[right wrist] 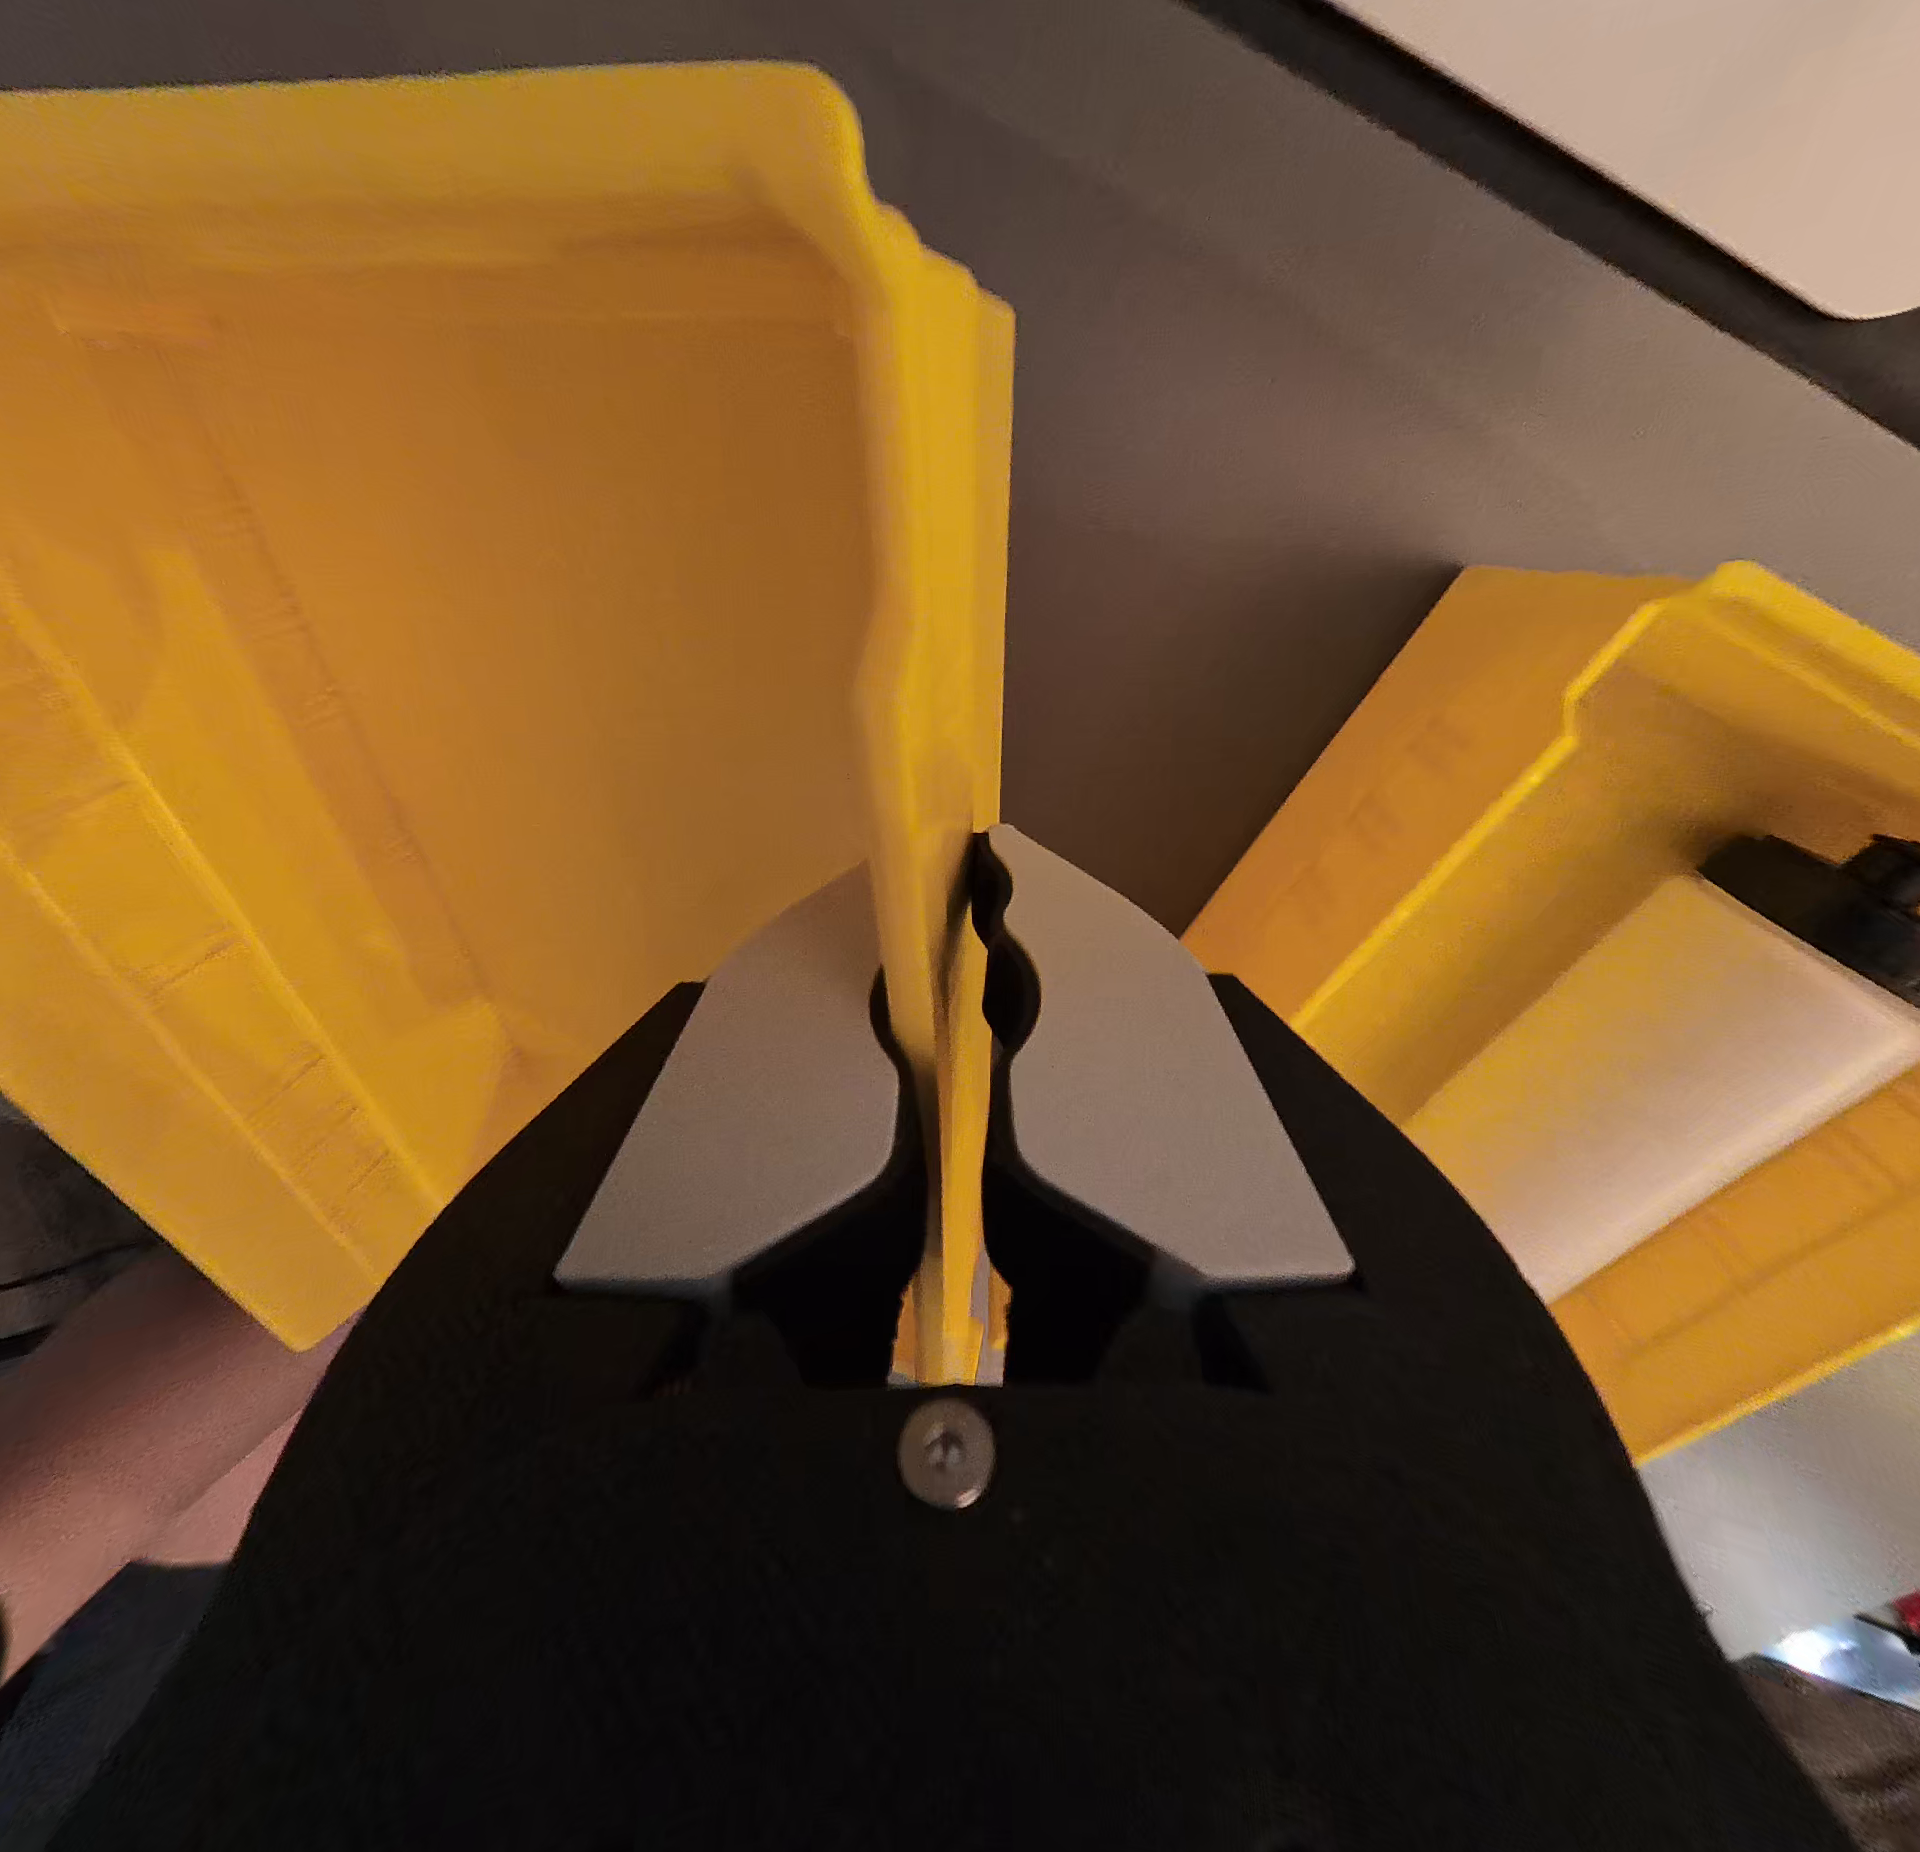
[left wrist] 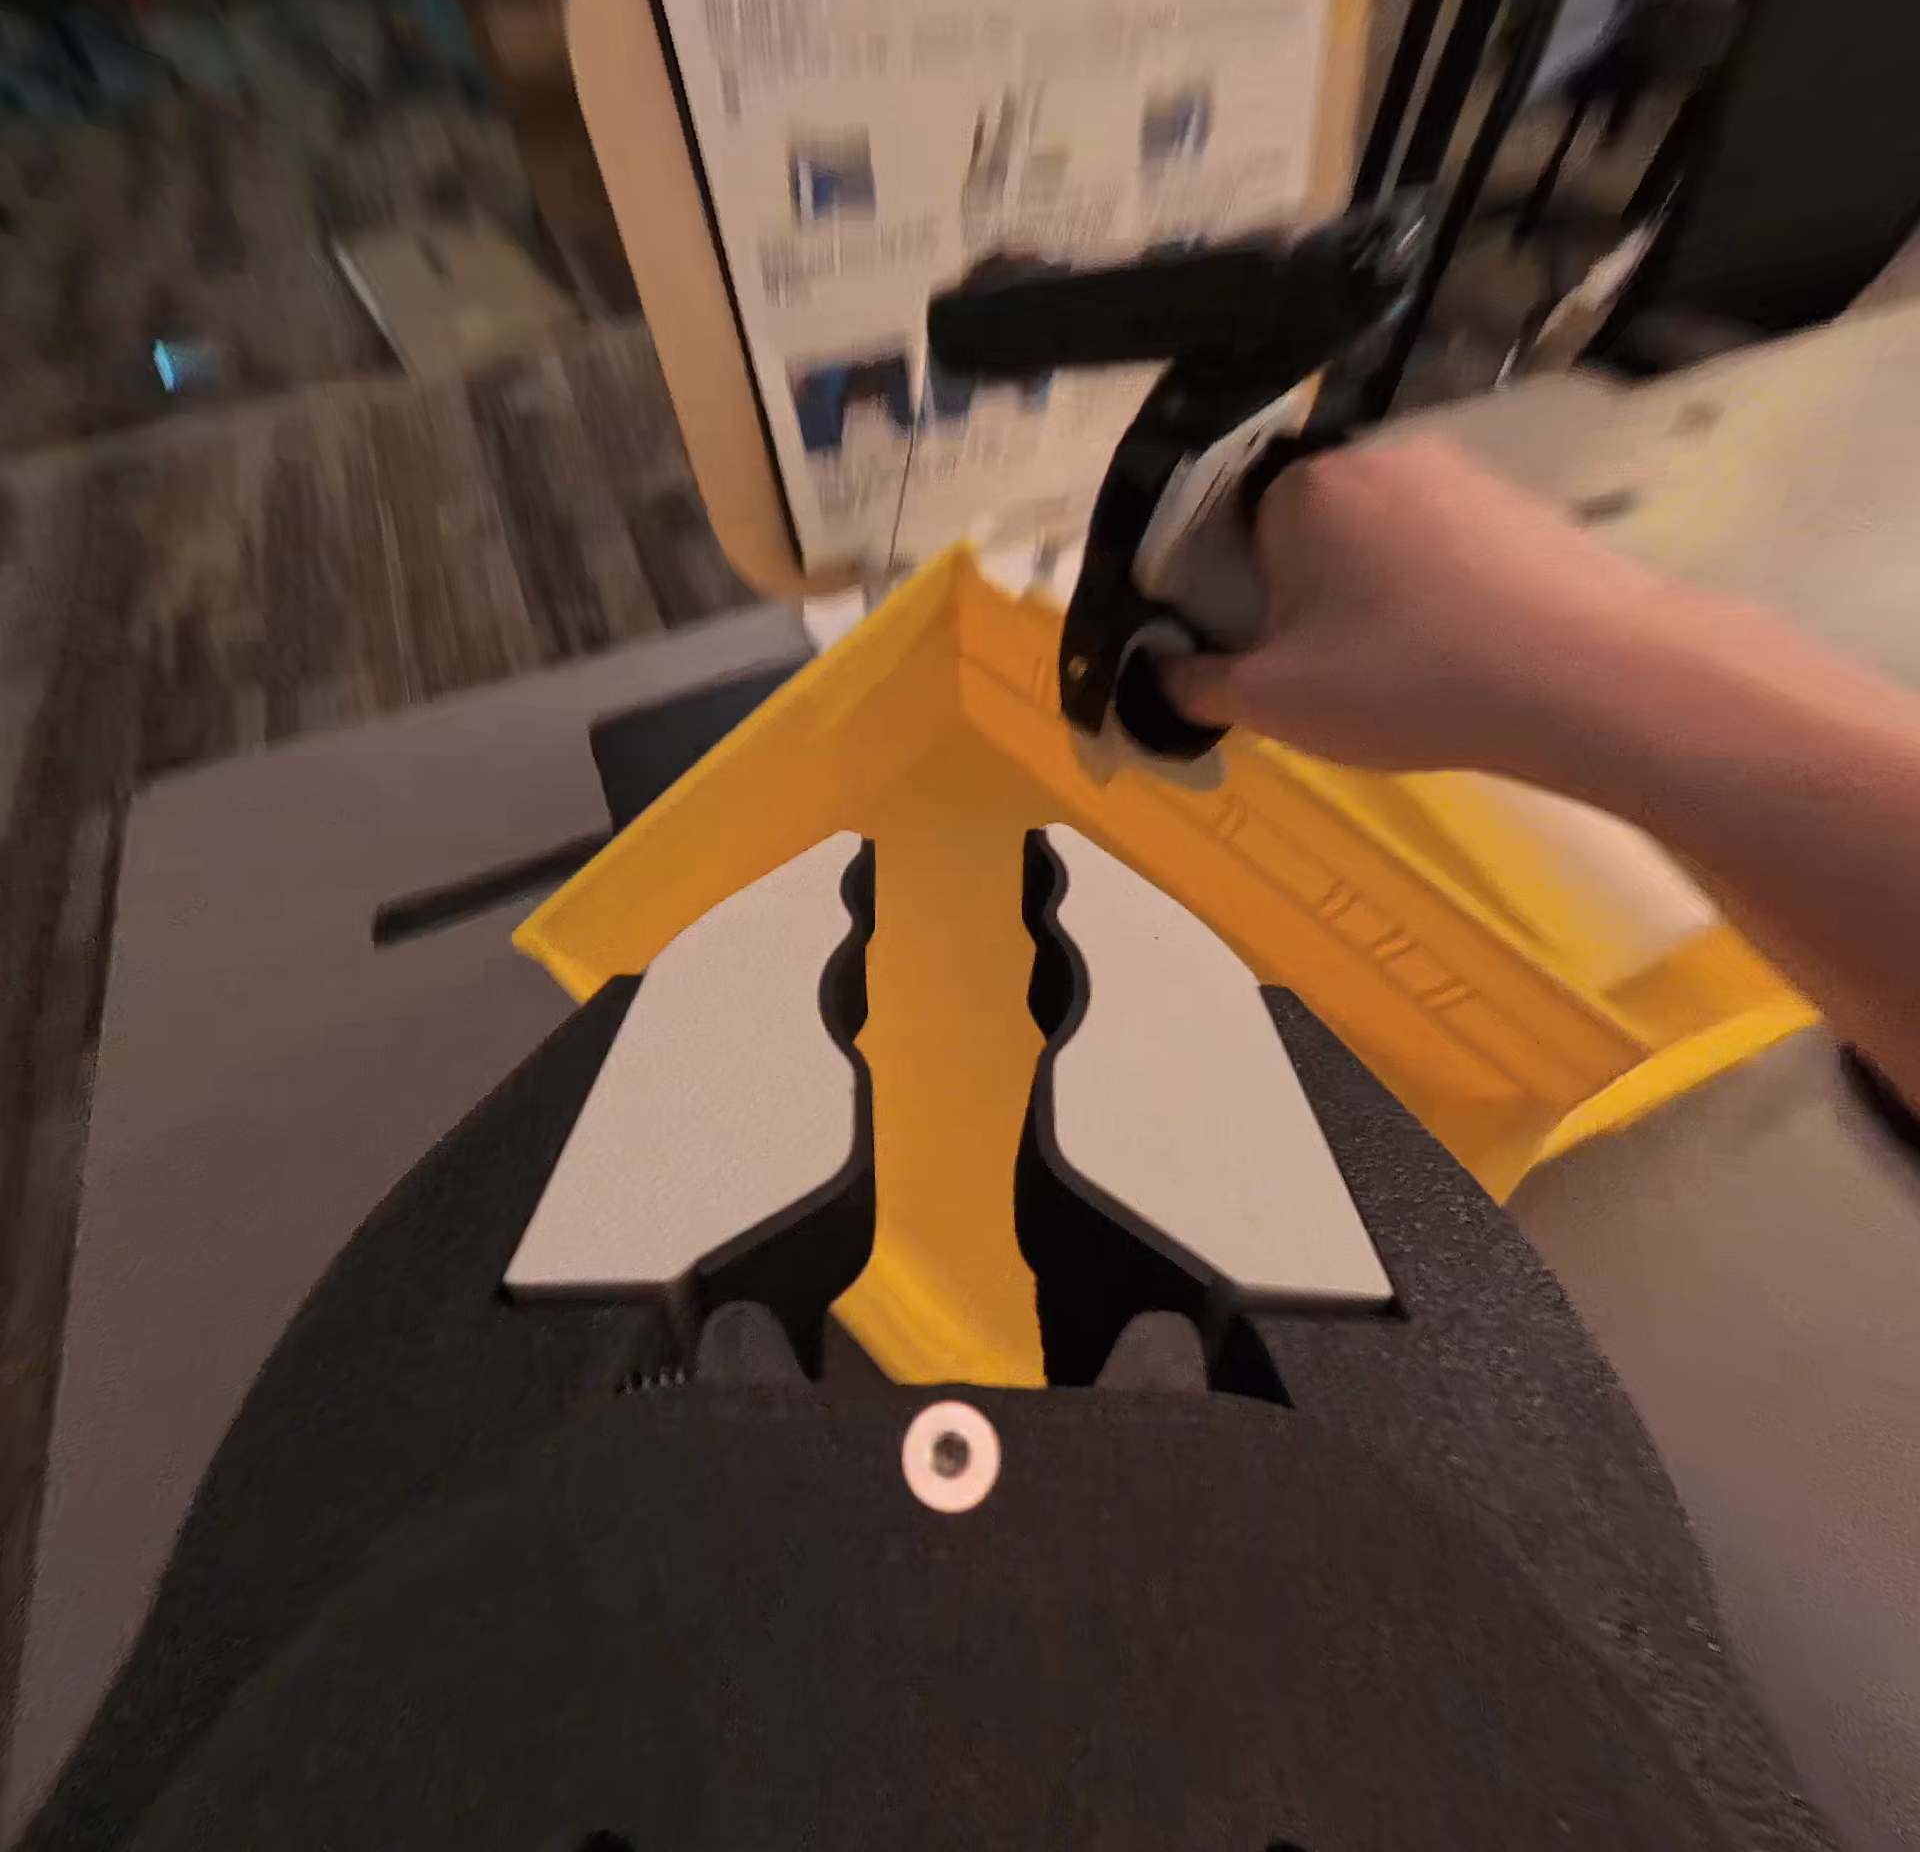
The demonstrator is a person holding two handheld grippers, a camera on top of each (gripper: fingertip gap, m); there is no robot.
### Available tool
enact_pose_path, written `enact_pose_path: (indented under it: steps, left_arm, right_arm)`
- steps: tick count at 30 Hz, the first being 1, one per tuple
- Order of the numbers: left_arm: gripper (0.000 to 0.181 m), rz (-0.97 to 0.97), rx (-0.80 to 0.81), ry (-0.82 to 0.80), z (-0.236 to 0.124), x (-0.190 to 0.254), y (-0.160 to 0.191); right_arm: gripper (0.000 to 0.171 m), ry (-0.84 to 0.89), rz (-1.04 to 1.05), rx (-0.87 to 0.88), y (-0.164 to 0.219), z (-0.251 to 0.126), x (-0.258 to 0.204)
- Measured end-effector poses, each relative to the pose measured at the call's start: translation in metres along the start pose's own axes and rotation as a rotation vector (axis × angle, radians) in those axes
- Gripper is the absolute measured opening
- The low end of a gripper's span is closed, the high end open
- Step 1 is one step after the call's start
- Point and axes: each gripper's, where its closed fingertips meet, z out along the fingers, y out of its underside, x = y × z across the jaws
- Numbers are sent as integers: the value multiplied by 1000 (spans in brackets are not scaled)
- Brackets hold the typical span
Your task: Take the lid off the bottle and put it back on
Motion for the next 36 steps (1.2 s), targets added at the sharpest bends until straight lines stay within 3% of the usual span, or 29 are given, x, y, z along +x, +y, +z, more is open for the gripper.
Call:
enact_pose_path:
  steps: [4,7,11,16,20,26,28,31,36]
  left_arm:
    - [15,11,408,20,-66,22,-53]
    - [20,11,472,41,-86,30,-59]
    - [30,-28,367,264,-62,56,-48]
    - [47,-97,20,524,28,105,-1]
    - [59,-195,-199,638,106,147,46]
    - [66,-181,-454,561,178,177,115]
    - [62,-199,-498,586,188,187,125]
    - [40,-135,-556,565,196,184,133]
    - [27,-104,-642,586,185,178,141]
  right_arm:
    - [6,-67,33,61,-3,-57,19]
    - [6,-100,106,119,7,-107,67]
    - [6,-55,239,186,48,-171,169]
    - [6,35,437,223,145,-223,303]
    - [7,71,585,178,230,-221,380]
    - [7,86,689,87,316,-175,445]
    - [7,68,704,59,330,-156,455]
    - [8,32,709,11,338,-132,460]
    - [8,-4,672,-11,324,-107,456]
